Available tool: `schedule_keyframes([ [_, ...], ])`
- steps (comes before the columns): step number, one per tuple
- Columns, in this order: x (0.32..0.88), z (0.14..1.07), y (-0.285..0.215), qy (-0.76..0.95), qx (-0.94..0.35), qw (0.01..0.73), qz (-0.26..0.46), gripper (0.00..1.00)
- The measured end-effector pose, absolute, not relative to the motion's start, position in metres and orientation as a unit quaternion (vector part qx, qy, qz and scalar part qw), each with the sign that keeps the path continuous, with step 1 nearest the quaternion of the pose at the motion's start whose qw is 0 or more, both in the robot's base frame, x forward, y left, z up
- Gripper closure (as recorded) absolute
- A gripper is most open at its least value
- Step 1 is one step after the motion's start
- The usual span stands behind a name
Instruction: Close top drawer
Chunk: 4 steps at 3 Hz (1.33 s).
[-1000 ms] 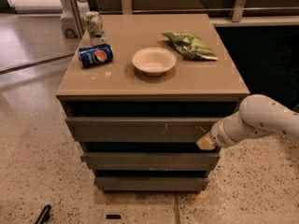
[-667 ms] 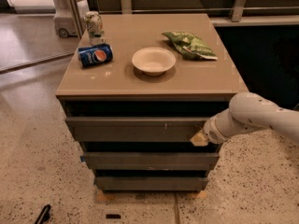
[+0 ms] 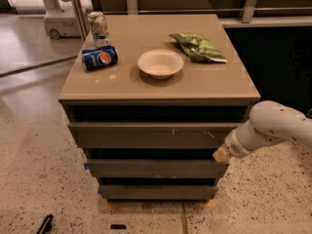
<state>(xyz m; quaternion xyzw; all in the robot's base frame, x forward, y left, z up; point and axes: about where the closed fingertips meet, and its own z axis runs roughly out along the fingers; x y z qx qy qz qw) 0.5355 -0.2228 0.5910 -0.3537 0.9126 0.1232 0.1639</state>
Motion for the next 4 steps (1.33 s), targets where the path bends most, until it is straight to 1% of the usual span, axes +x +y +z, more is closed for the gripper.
schedule_keyframes([
  [1,0.4930,0.5886,-0.2761,0.943,-0.295,0.118,0.096,1.00],
  [2,0.4938,0.5874,-0.2749,0.944,-0.293,0.118,0.097,0.81],
  [4,0.4938,0.5874,-0.2749,0.944,-0.293,0.118,0.097,0.35],
])
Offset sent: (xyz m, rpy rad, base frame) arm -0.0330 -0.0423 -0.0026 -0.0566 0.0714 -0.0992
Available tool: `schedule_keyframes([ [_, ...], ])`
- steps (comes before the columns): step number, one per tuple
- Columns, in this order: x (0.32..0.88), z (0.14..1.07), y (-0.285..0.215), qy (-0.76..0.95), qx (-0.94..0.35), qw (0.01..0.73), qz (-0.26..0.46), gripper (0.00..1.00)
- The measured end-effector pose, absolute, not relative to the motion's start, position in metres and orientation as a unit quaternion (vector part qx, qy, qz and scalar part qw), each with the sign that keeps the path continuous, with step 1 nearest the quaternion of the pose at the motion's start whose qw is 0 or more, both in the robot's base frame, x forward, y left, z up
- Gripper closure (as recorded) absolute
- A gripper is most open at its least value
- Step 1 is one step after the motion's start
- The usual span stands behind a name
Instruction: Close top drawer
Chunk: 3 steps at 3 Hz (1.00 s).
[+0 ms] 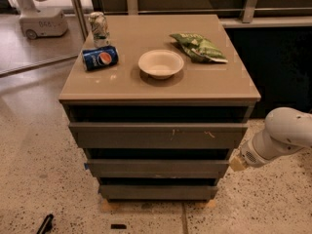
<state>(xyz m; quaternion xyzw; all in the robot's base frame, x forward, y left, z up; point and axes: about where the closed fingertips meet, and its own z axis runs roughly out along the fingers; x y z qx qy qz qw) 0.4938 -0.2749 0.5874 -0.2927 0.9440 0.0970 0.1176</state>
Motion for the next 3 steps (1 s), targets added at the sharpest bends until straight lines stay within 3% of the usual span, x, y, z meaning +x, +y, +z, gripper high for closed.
schedule_keyframes([
  [1,0.4938,0.5873,-0.2749,0.944,-0.293,0.118,0.097,0.11],
  [2,0.4938,0.5873,-0.2748,0.944,-0.293,0.118,0.097,0.00],
  [3,0.4938,0.5873,-0.2748,0.944,-0.293,0.118,0.097,0.00],
])
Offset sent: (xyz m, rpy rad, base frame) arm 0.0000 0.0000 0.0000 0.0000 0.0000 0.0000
